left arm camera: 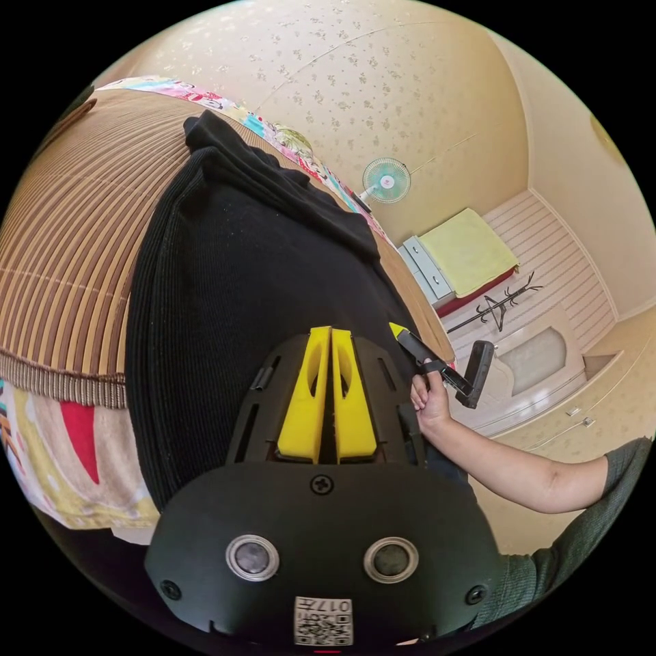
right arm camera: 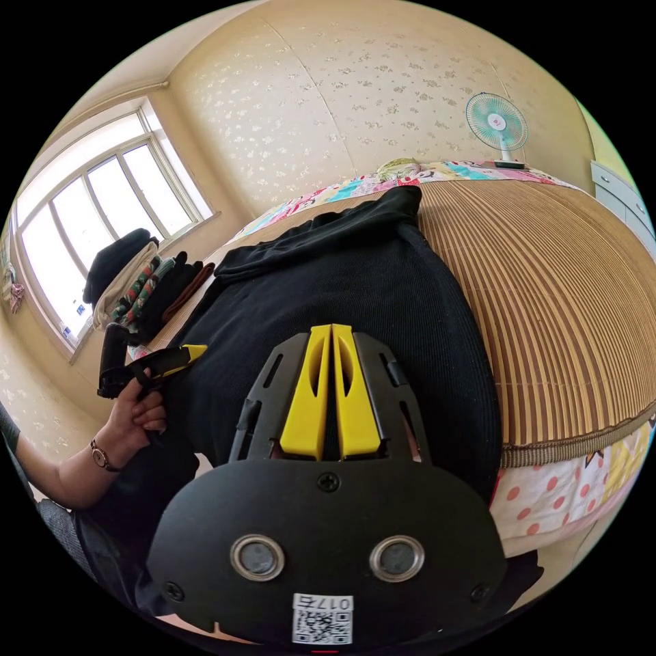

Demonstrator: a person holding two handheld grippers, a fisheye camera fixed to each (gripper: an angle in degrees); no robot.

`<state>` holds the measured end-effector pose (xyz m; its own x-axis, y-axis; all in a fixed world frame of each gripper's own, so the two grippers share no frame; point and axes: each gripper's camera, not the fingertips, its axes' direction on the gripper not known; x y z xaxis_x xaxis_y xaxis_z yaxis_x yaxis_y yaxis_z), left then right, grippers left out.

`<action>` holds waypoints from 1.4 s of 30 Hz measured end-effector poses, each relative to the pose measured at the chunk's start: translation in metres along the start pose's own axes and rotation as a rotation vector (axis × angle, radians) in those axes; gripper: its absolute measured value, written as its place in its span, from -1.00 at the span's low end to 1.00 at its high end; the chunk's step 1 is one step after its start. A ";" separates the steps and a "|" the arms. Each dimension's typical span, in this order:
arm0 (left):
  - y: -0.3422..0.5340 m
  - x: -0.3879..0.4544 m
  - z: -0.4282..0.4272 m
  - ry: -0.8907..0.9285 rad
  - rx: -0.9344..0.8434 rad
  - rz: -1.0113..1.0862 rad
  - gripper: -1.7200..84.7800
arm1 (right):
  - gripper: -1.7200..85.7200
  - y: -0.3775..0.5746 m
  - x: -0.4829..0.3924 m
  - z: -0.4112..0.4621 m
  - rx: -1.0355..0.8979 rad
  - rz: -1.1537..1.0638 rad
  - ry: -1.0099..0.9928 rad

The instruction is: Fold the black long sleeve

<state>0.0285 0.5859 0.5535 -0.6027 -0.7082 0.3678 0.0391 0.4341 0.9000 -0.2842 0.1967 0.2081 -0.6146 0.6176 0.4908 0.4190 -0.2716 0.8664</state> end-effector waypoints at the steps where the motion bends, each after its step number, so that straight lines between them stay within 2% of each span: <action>1: 0.001 0.003 0.002 0.000 0.000 0.000 -0.98 | -0.95 0.001 -0.003 0.001 0.000 0.000 0.000; 9: 0.004 0.026 0.020 -0.004 0.000 0.005 -0.97 | -0.95 0.010 -0.021 0.004 0.000 0.001 0.000; 11: 0.001 0.039 0.024 -0.043 -0.029 0.045 -0.97 | -0.95 0.013 -0.028 0.006 0.000 0.001 0.001; 13: -0.008 0.070 0.014 -0.183 -0.115 0.123 -0.97 | -0.95 0.014 -0.032 0.006 -0.001 0.003 -0.001; 15: -0.012 0.090 -0.016 -0.288 -0.062 0.161 -0.96 | -0.95 0.016 -0.037 0.007 -0.001 0.006 -0.007; 17: -0.018 0.095 -0.054 -0.290 -0.018 0.157 -0.94 | -0.95 0.017 -0.043 0.008 0.001 0.005 -0.010; 20: -0.028 0.077 -0.087 -0.139 -0.210 0.143 -0.82 | -0.95 0.019 -0.053 0.009 0.005 0.001 -0.006; 21: -0.024 0.065 -0.087 -0.089 -0.325 0.105 -0.75 | -0.95 0.020 -0.055 0.009 0.006 0.000 -0.005; 23: -0.009 0.052 -0.079 -0.067 -0.435 0.043 -0.68 | -0.95 0.021 -0.064 0.010 0.008 -0.004 0.002; 26: 0.016 0.056 -0.044 -0.151 -0.569 0.031 -0.65 | -0.95 0.020 -0.074 0.011 0.008 -0.004 0.004; 28: 0.025 0.066 -0.004 -0.259 -0.729 0.062 -0.65 | -0.95 0.019 -0.080 0.011 0.007 -0.002 0.001; 32: 0.018 0.068 0.037 -0.426 -0.821 0.080 -0.65 | -0.95 0.015 -0.091 0.010 0.003 0.008 -0.013; 35: 0.008 0.060 0.058 -0.413 -0.830 0.043 -0.67 | -0.95 0.011 -0.097 0.009 0.004 0.023 -0.037; 38: 0.011 0.047 0.080 -0.399 -0.906 -0.001 -0.85 | -0.95 0.004 -0.110 0.007 -0.001 0.017 -0.022; 39: 0.013 0.050 0.082 -0.372 -0.940 0.000 -0.88 | -0.95 0.003 -0.118 0.007 -0.008 -0.005 0.013; 41: 0.012 0.072 0.069 -0.341 -0.944 0.067 -0.91 | -0.95 -0.009 -0.171 0.012 -0.093 -0.183 0.268; 42: 0.014 0.090 0.053 -0.312 -0.932 0.117 -0.91 | -0.95 -0.014 -0.183 0.013 -0.134 -0.209 0.321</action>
<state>-0.0671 0.5576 0.5866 -0.7329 -0.4520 0.5086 0.6428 -0.2150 0.7353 -0.1694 0.0971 0.1049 -0.8638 0.4131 0.2883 0.1851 -0.2718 0.9444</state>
